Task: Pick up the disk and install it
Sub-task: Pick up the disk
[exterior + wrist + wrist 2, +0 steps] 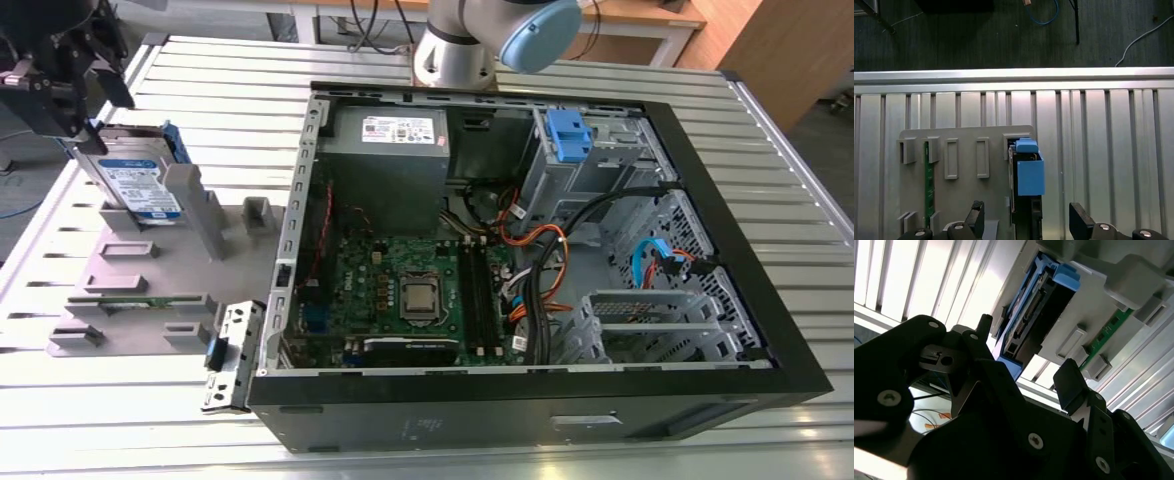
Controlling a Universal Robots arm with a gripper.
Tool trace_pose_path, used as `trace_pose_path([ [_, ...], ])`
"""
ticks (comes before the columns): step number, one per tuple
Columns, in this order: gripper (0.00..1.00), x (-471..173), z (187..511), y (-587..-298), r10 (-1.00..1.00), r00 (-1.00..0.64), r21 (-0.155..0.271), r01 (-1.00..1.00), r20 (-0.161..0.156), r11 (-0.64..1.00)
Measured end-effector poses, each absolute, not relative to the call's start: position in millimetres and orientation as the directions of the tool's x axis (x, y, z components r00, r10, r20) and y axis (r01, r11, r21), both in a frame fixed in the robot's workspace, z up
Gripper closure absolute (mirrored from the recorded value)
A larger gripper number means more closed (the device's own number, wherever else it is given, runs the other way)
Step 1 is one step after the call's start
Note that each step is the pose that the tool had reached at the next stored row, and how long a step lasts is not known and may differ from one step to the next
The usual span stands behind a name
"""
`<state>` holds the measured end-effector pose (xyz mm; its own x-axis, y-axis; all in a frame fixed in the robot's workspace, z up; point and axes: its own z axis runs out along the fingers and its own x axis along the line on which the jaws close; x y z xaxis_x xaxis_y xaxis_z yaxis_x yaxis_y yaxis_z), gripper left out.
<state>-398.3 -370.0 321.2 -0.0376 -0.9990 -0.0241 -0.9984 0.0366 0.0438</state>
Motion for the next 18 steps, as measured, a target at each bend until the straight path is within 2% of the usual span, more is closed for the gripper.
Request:
trace_pose_path([
  [18, 0.24, -398.3, 310.4, -370.0, -0.999, -0.038, 0.044, -0.998, -0.024, 0.037],
])
